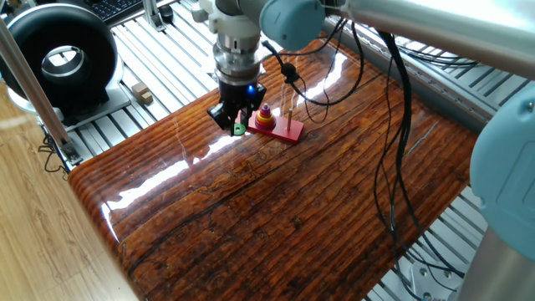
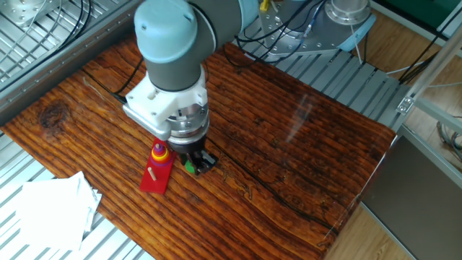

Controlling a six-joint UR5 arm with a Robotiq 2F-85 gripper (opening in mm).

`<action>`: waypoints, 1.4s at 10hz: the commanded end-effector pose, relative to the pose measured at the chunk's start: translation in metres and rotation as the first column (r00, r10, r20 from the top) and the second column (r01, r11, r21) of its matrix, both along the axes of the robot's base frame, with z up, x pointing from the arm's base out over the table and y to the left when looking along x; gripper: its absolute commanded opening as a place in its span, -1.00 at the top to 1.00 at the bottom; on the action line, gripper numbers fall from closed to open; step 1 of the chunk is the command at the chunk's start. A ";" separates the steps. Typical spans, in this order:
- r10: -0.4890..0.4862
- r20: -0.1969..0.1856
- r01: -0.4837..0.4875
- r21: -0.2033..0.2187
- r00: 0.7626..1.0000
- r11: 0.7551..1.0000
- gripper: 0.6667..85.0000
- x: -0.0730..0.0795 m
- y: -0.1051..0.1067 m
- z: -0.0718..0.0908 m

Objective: Take out one Hanoi block and throw it aside

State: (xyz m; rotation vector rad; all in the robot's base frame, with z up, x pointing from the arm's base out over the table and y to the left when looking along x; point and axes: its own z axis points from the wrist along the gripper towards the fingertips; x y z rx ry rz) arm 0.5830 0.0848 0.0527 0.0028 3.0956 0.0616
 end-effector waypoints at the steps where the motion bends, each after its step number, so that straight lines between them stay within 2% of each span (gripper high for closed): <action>1: -0.009 -0.003 0.009 0.011 1.000 1.000 0.42 -0.005 0.003 -0.009; 5: 0.000 0.005 0.000 -0.007 1.000 1.000 0.38 -0.007 -0.003 -0.012; 7: 0.014 0.019 -0.014 -0.003 1.000 1.000 0.15 -0.007 -0.003 -0.015; 9: 0.014 0.016 -0.014 -0.003 1.000 1.000 0.12 -0.008 -0.002 -0.015; 11: 0.026 0.018 -0.026 0.010 1.000 1.000 -0.14 -0.008 0.001 -0.015; 14: 0.034 0.014 -0.034 -0.001 0.999 0.999 -0.22 -0.009 -0.002 -0.015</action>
